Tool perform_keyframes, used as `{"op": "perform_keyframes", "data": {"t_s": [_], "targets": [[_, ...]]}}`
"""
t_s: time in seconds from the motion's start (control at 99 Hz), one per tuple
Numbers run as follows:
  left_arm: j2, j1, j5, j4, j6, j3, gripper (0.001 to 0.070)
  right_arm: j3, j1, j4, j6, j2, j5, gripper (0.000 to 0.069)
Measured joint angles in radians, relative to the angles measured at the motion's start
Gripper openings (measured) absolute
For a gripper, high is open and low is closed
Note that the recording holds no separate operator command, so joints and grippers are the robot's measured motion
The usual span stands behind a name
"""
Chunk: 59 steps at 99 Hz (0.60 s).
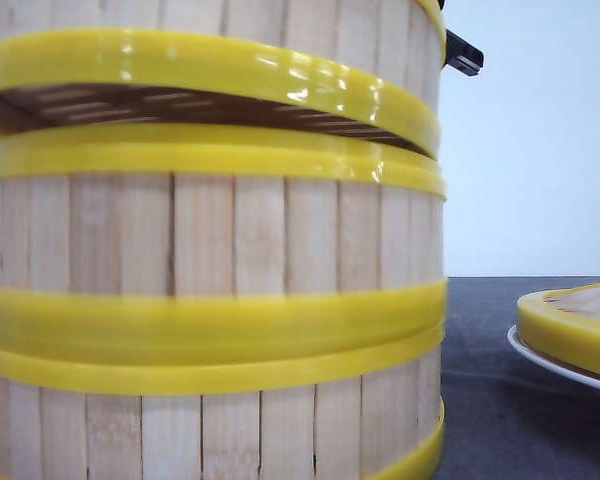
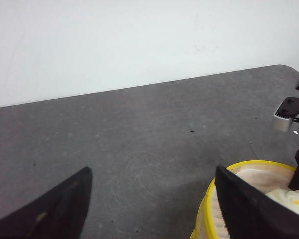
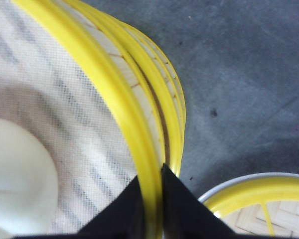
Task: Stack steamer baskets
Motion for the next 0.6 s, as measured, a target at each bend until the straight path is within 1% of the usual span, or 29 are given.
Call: {"op": "perform_keyframes", "data": {"t_s": [0.596], "targets": [[0.0, 0.0, 0.0, -0.001, 0.0, 0.0, 0.0471, 0.0, 0.0, 0.0, 0.003, 0.006, 0.009, 0.0018]]}}
